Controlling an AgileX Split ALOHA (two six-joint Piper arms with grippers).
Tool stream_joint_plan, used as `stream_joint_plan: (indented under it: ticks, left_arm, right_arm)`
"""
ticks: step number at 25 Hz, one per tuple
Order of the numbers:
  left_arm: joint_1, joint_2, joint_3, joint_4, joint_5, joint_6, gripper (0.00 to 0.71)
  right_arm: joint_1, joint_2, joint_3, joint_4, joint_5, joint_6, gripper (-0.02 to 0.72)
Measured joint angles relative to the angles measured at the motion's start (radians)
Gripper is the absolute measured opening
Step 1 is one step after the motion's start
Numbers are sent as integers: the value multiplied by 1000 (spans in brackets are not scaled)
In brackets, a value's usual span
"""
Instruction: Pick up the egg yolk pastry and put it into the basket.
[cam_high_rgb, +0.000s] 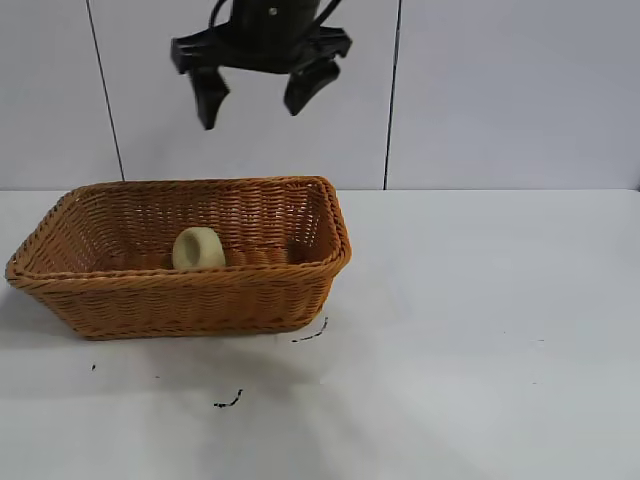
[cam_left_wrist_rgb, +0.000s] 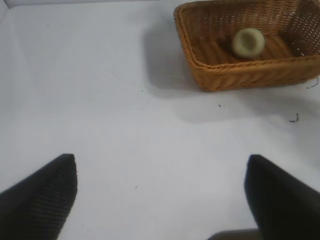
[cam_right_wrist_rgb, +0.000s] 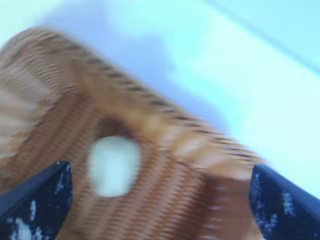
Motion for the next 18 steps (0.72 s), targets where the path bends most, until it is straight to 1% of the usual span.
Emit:
stream_joint_plan:
  ticks: [4,8,12,18]
  left_arm:
    - [0,0,0,0,0,0,693]
    - [0,0,0,0,0,0,693]
    - [0,0,0,0,0,0,693]
    - [0,0,0,0,0,0,693]
  right_arm:
    - [-130,0,0,-4,49,-3,695]
    - [-216,0,0,-3,74,-3,695]
    - [-262,0,0,-3,115,-3,695]
    - [-279,-16,4,2,117,6,695]
